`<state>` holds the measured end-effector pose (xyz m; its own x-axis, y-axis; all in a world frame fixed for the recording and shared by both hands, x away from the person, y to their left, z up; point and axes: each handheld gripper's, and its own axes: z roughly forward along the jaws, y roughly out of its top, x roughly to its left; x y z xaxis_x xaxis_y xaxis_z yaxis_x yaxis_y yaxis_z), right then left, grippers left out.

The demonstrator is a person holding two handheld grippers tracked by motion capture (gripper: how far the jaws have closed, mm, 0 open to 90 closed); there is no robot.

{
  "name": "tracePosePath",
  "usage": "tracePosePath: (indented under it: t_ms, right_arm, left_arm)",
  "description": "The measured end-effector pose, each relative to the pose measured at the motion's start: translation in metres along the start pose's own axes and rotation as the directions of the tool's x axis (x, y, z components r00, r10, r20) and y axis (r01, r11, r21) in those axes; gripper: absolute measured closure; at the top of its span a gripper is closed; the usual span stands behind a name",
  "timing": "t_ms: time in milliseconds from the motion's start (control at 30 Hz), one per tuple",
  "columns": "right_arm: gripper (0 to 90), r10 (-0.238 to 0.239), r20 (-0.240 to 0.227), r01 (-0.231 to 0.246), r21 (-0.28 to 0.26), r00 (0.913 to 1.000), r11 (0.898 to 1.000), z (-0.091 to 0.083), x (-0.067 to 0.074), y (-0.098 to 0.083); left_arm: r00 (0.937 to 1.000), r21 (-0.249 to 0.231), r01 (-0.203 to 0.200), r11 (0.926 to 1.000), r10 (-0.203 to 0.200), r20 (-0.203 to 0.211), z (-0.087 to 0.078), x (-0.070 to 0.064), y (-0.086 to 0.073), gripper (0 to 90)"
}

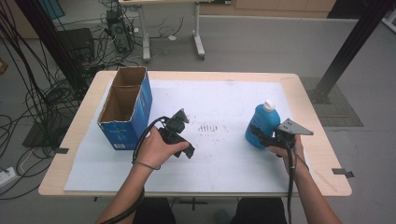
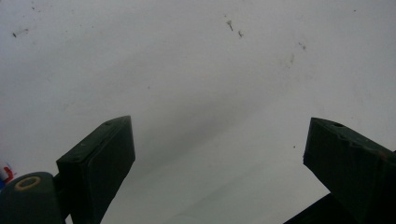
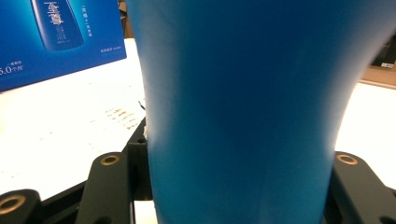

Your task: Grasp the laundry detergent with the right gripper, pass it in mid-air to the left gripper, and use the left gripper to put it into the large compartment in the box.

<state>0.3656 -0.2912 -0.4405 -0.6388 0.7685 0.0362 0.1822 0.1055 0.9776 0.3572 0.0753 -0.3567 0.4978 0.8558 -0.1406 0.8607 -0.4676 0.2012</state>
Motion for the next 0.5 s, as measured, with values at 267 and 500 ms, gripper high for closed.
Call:
tracePosePath:
  t_ms: [267, 500]
  right_arm:
    - [43.1, 0.001, 0.004, -0.001, -0.007, 1.0000, 1.000, -0.0003, 0.0005, -0.0009]
    - [43.2, -0.001, 0.007, 0.001, -0.008, 1.0000, 1.000, -0.0003, 0.0008, -0.0010]
  left_arm:
    - [1.0000, -0.004, -0.003, 1.0000, 0.003, 0.003, 0.0000, -0.0014, 0.0027, 9.3]
    - [1.0000, -0.004, -0.002, 1.0000, 0.003, 0.005, 0.0010, -0.0006, 0.0031, 9.3]
